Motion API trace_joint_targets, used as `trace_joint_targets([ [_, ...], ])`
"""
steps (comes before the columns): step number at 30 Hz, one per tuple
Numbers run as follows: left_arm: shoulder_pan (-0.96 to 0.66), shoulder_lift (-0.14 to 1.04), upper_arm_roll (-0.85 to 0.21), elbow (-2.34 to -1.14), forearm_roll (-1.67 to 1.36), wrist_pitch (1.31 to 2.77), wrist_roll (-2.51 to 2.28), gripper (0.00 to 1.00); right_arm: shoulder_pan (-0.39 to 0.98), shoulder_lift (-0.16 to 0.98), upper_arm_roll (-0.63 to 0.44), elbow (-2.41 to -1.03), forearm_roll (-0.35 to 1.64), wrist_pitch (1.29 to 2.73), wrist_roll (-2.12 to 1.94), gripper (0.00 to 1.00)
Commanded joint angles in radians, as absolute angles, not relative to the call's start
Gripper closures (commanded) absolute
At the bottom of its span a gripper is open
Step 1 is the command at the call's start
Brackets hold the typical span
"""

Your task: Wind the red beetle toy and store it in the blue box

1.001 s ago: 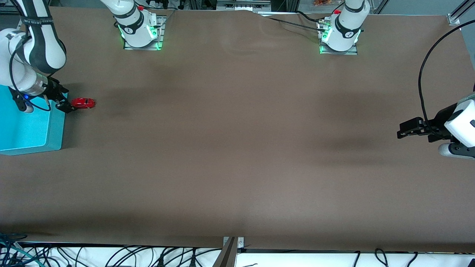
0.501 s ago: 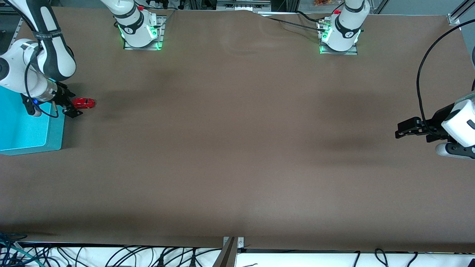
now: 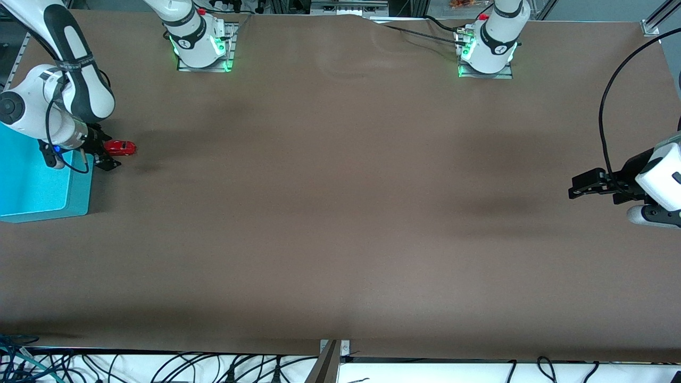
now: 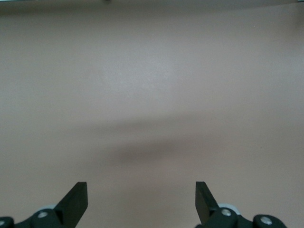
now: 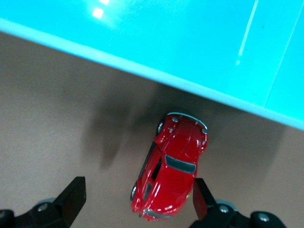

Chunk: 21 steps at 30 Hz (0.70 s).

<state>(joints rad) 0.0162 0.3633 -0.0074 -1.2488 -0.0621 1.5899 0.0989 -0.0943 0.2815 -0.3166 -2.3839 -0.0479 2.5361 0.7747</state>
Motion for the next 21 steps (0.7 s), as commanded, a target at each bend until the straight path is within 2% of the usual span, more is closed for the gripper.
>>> trace_joint_targets([
  [1, 0.009, 0.379, -0.008, -1.213, -0.044, 1.578, 0.112, 0.0, -0.1, 0.296, -0.319, -2.396, -0.049, 2.574, 0.821, 0.0],
  [12, 0.008, 0.379, -0.012, -1.213, -0.048, 1.578, 0.109, 0.0, -0.098, 0.344, -0.318, -2.396, -0.048, 2.609, 0.845, 0.03],
  [17, -0.012, 0.379, -0.009, -1.213, -0.048, 1.578, 0.109, 0.0, -0.098, 0.347, -0.318, -2.396, -0.044, 2.611, 0.854, 0.26],
  [21, -0.014, 0.379, -0.011, -1.213, -0.048, 1.578, 0.109, 0.0, -0.098, 0.347, -0.318, -2.396, -0.044, 2.611, 0.887, 0.6],
])
